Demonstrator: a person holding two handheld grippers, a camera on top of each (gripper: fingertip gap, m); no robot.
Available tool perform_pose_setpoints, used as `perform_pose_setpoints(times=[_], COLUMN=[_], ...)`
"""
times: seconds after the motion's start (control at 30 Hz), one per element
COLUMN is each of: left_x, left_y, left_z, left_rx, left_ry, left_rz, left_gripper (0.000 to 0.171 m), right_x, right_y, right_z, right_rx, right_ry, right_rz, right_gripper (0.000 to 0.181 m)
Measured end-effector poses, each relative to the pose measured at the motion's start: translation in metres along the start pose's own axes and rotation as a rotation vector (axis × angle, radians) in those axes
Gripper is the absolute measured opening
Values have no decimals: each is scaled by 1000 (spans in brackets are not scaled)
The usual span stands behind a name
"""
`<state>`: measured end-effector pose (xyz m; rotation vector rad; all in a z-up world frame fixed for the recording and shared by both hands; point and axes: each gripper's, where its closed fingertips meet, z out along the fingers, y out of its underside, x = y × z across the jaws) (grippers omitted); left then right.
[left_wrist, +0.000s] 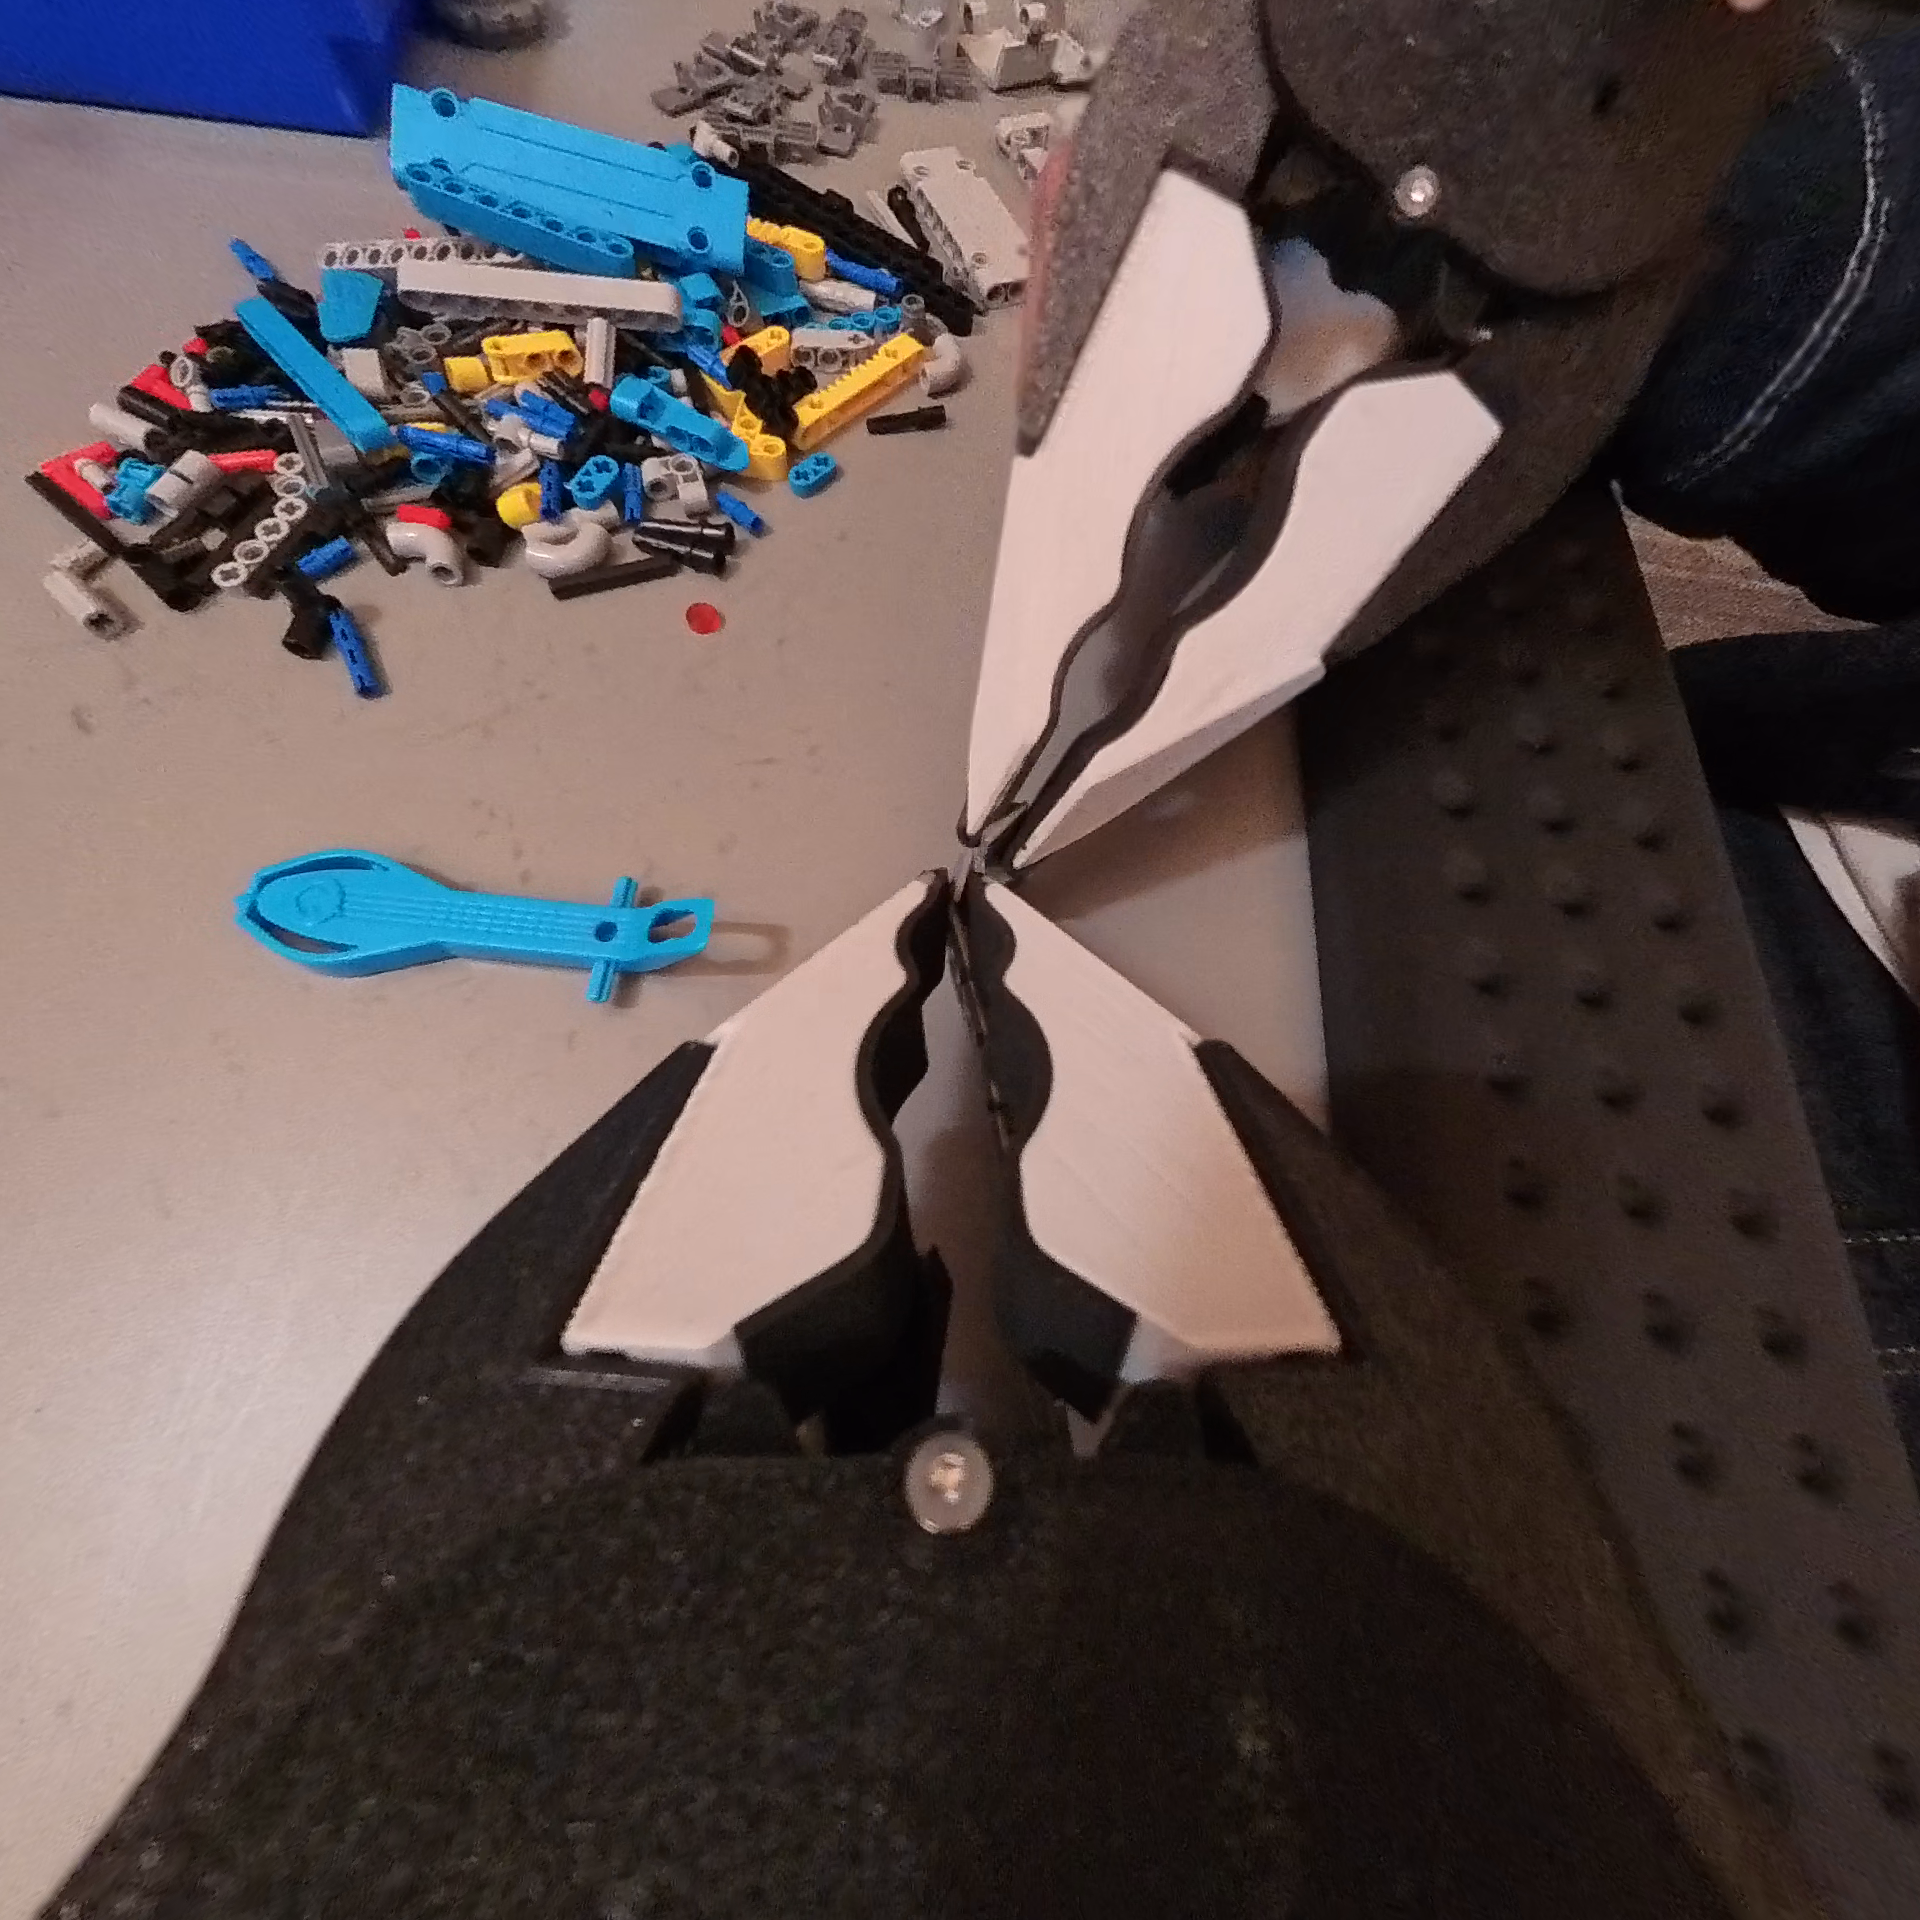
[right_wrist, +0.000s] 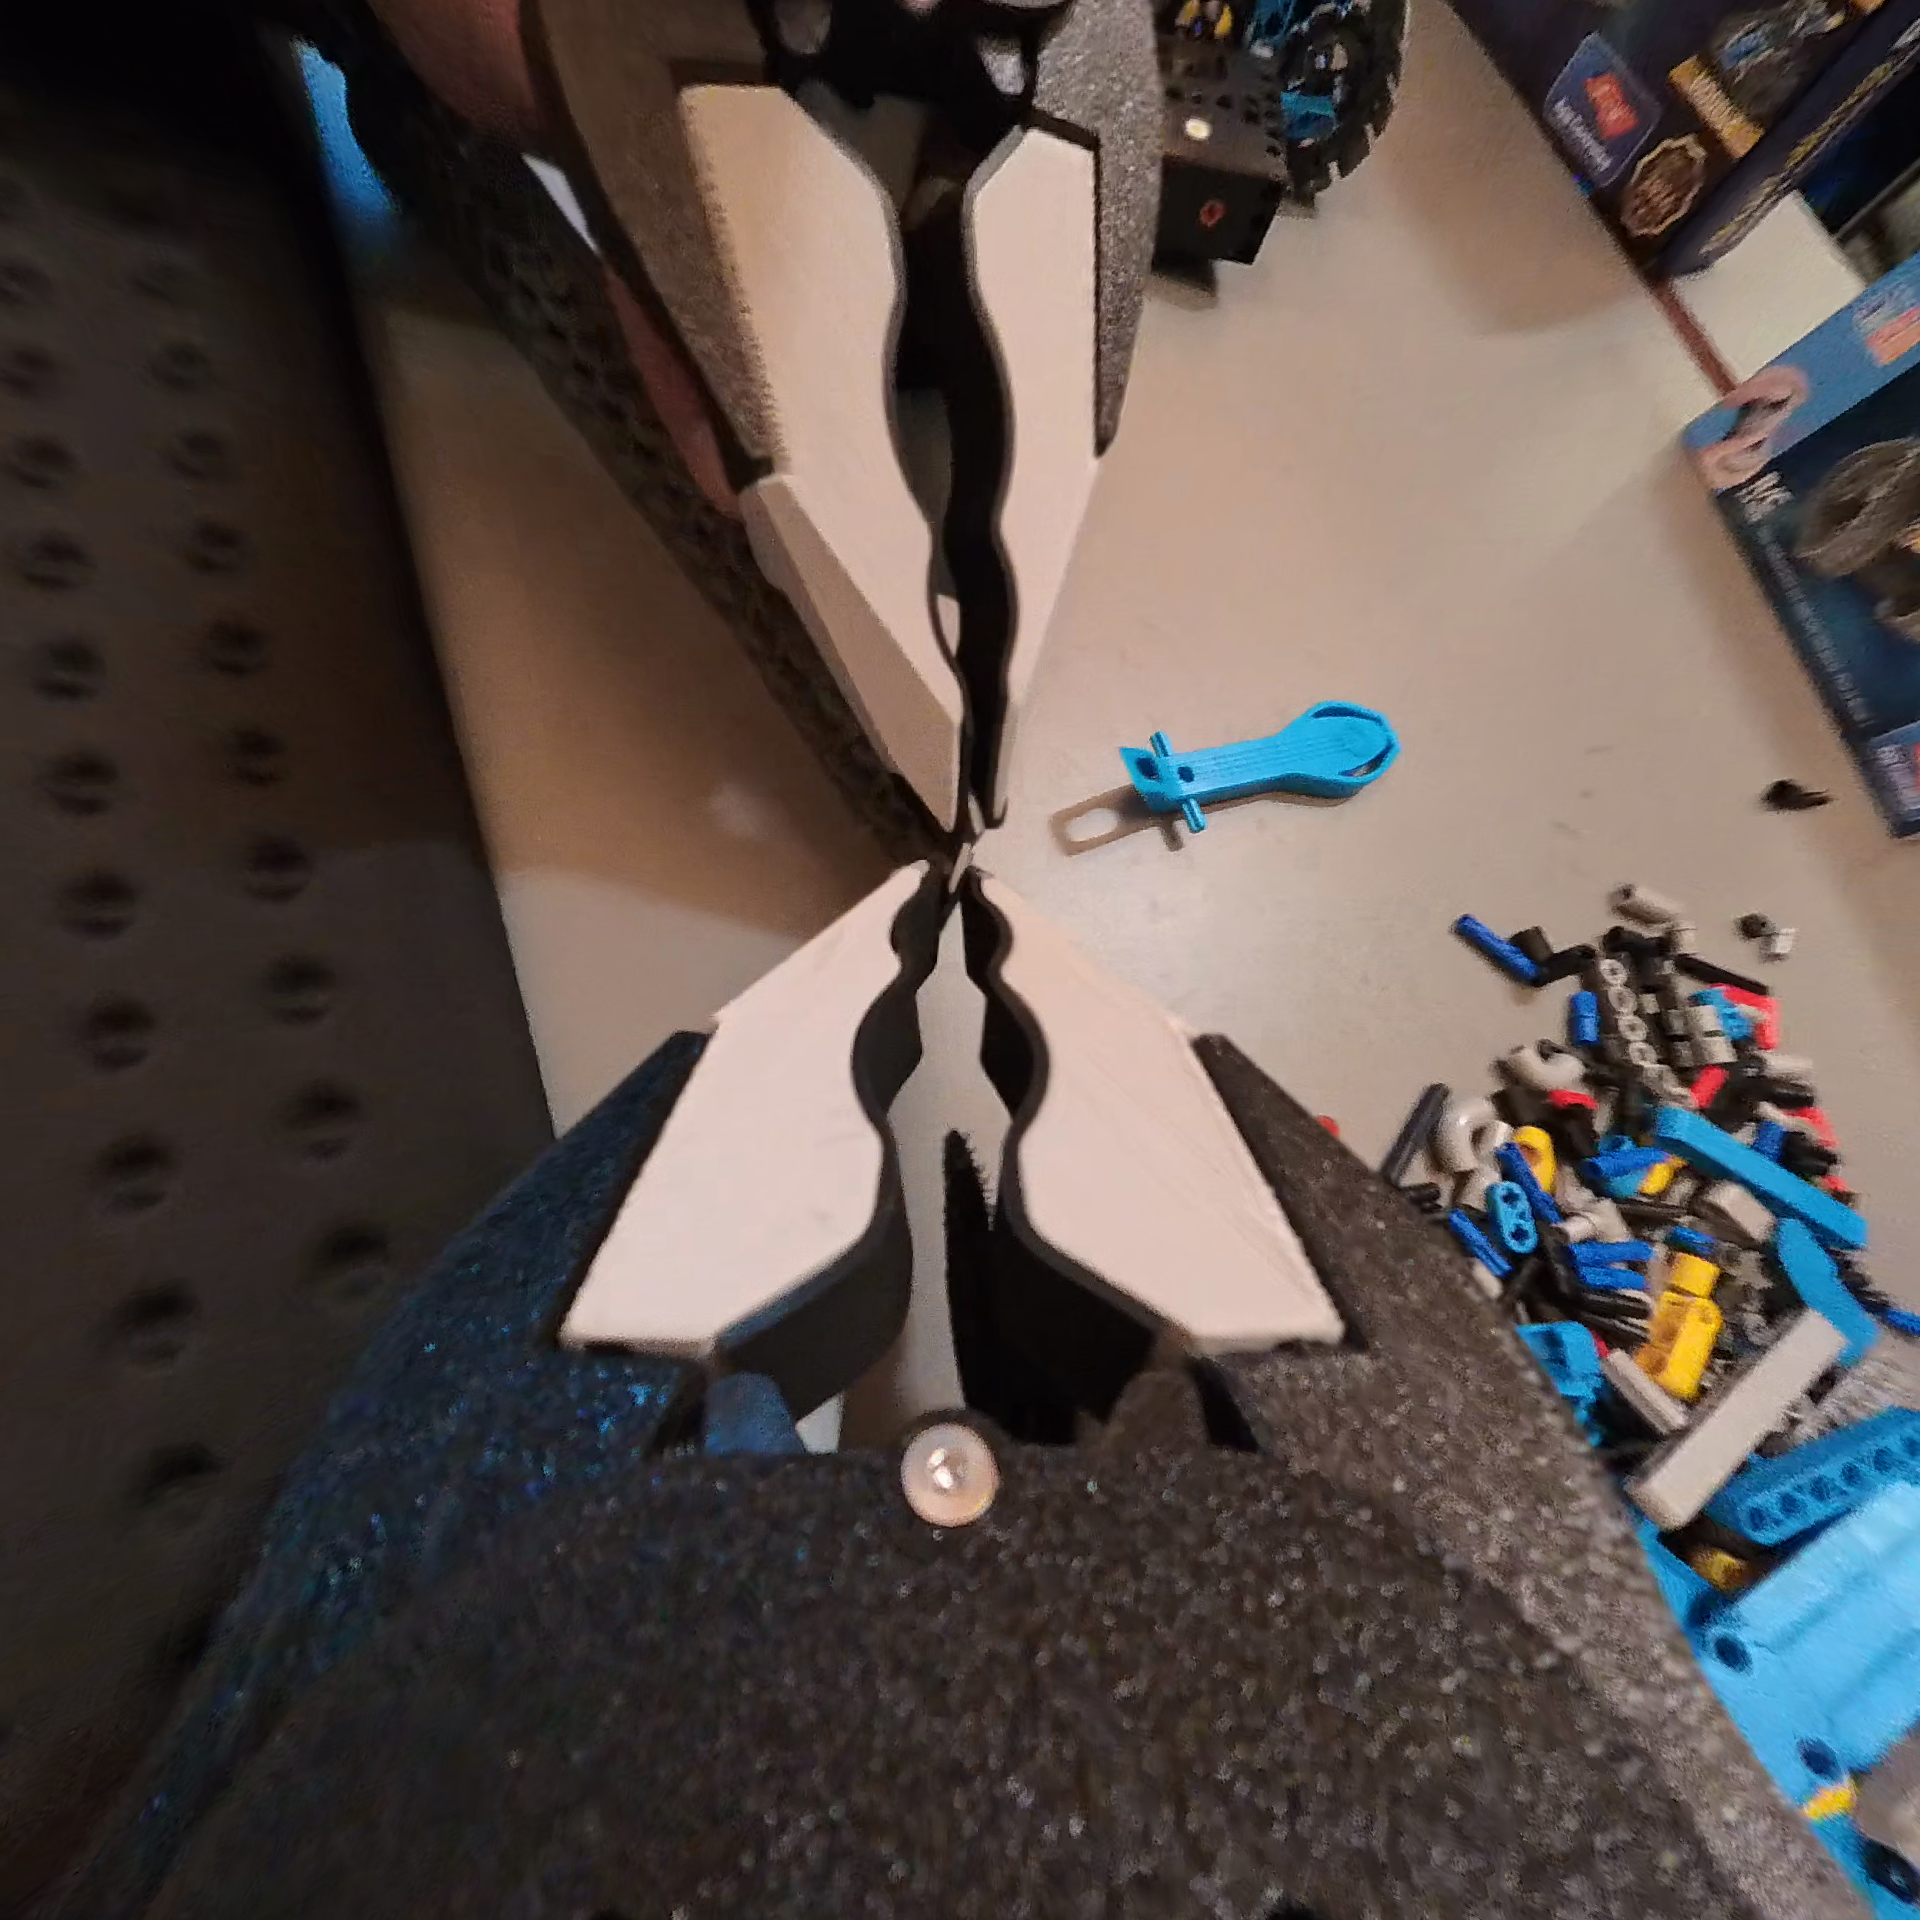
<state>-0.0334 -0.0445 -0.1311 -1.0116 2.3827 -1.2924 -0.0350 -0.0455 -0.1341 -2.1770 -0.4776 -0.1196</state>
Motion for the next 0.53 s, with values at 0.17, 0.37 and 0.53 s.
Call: perform_pose_setpoints(times=[0.17,0.37,0.53], left_x=[4,1,0], left_y=[-1,-3,-4], left_z=[3,5,6], left_rx=[-5,-4,-2], left_ry=[-11,-49,-64], left_rz=[-3,-8,-11], left_gripper=[1,1,1], right_x=[-4,0,0], right_y=[3,4,4], right_z=[-3,-3,-3], right_rx=[1,10,26], right_ry=[105,109,67], right_rz=[-109,-83,-6], right_gripper=[1,1,1])
